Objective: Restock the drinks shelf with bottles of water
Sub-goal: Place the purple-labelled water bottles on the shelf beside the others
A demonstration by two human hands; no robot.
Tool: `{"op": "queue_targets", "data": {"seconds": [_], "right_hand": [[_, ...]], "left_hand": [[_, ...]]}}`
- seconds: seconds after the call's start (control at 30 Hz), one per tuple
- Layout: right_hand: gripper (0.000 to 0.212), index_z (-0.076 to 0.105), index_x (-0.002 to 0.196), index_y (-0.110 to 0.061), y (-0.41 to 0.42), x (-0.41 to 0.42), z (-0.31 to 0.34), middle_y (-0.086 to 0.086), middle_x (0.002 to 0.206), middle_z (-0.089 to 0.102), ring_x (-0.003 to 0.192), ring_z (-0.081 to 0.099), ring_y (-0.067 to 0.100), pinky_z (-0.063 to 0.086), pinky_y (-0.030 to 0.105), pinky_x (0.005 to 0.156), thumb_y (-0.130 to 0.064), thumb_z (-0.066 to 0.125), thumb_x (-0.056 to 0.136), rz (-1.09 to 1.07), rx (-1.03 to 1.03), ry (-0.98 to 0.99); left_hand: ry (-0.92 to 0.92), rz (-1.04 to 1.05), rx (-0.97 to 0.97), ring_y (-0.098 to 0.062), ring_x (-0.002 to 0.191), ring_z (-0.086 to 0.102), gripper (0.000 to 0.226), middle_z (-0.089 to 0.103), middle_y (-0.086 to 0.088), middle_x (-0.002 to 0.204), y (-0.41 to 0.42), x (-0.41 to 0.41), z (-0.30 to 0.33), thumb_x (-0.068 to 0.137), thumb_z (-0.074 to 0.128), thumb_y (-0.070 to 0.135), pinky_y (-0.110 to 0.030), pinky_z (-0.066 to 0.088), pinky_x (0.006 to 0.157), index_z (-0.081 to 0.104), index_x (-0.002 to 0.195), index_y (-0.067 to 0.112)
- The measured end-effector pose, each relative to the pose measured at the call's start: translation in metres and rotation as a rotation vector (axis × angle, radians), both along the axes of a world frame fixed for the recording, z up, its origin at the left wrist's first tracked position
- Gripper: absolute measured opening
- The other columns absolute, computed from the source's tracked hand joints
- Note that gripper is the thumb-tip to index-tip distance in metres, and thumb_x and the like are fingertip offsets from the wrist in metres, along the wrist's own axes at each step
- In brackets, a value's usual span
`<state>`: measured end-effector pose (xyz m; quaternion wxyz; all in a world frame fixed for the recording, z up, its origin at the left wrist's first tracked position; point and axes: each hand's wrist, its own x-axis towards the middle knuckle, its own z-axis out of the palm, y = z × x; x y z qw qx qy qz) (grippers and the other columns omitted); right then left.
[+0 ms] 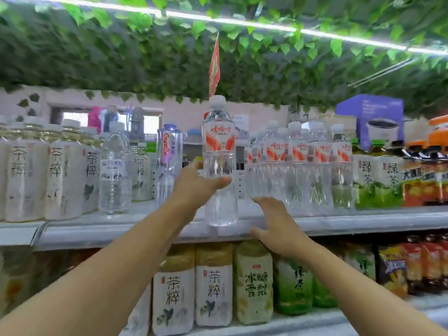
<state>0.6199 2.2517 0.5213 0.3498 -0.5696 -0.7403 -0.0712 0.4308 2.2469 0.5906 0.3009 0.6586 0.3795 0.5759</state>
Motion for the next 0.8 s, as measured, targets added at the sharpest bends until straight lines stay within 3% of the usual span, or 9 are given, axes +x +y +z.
{"op": "queue_targets", "data": {"seconds": [0.17, 0.33, 0.4, 0.57, 0.67, 0.8], "right_hand": [[0.072, 0.018, 0.147, -0.026, 0.023, 0.009, -0.006, -0.007, 0.152, 0.018, 0.139, 0.016, 0.010, 0.016, 0.026, 0.113, -0.048, 0.056, 0.090, 0.071, 0.056, -0.075], [0.069, 0.018, 0.145, -0.026, 0.037, 0.017, -0.014, -0.010, 0.151, 0.018, 0.138, 0.015, 0.009, 0.013, 0.025, 0.114, -0.054, 0.050, 0.090, 0.094, 0.128, -0.158], [0.067, 0.017, 0.146, -0.026, 0.041, 0.018, -0.020, -0.009, 0.151, 0.017, 0.140, 0.011, 0.011, 0.006, 0.026, 0.115, -0.056, 0.043, 0.092, 0.076, 0.156, -0.227], [0.075, 0.025, 0.143, -0.025, 0.048, 0.018, -0.030, -0.008, 0.148, 0.025, 0.140, 0.013, 0.012, -0.004, 0.021, 0.110, -0.068, 0.018, 0.082, 0.072, 0.232, -0.282], [0.071, 0.037, 0.138, -0.022, 0.050, 0.015, -0.034, -0.004, 0.142, 0.038, 0.135, 0.027, 0.015, 0.002, 0.022, 0.109, -0.066, 0.023, 0.084, 0.071, 0.288, -0.256], [0.062, 0.046, 0.129, -0.019, 0.052, 0.013, -0.038, -0.001, 0.130, 0.050, 0.123, 0.040, 0.017, 0.020, 0.028, 0.107, -0.063, 0.031, 0.088, 0.037, 0.324, -0.239]], "left_hand": [[-0.010, 0.085, 0.030, -0.021, 0.091, 0.061, 0.048, 0.065, -0.007, 0.105, 0.043, 0.026, 0.024, 0.072, 0.080, 0.020, -0.037, 0.047, 0.083, 0.054, 0.112, 0.018], [0.019, 0.127, 0.022, -0.024, 0.090, 0.060, 0.051, 0.066, -0.009, 0.105, 0.084, 0.046, 0.017, 0.073, 0.080, 0.021, -0.034, 0.048, 0.077, 0.055, 0.116, 0.015], [0.028, 0.135, 0.005, -0.024, 0.091, 0.059, 0.050, 0.064, -0.010, 0.108, 0.095, 0.051, 0.011, 0.074, 0.078, 0.022, -0.032, 0.046, 0.074, 0.054, 0.118, 0.014], [0.048, 0.127, -0.033, -0.027, 0.105, 0.059, 0.051, 0.063, -0.011, 0.114, 0.115, 0.056, -0.002, 0.074, 0.078, 0.025, -0.039, 0.047, 0.083, 0.052, 0.118, 0.017], [0.063, 0.118, -0.023, -0.027, 0.106, 0.059, 0.057, 0.063, -0.011, 0.115, 0.120, 0.056, -0.007, 0.074, 0.079, 0.028, -0.038, 0.047, 0.084, 0.049, 0.121, 0.016], [0.098, 0.083, -0.024, -0.028, 0.108, 0.058, 0.075, 0.060, -0.012, 0.120, 0.122, 0.050, -0.009, 0.071, 0.081, 0.027, -0.044, 0.048, 0.091, 0.041, 0.134, 0.016]]}}
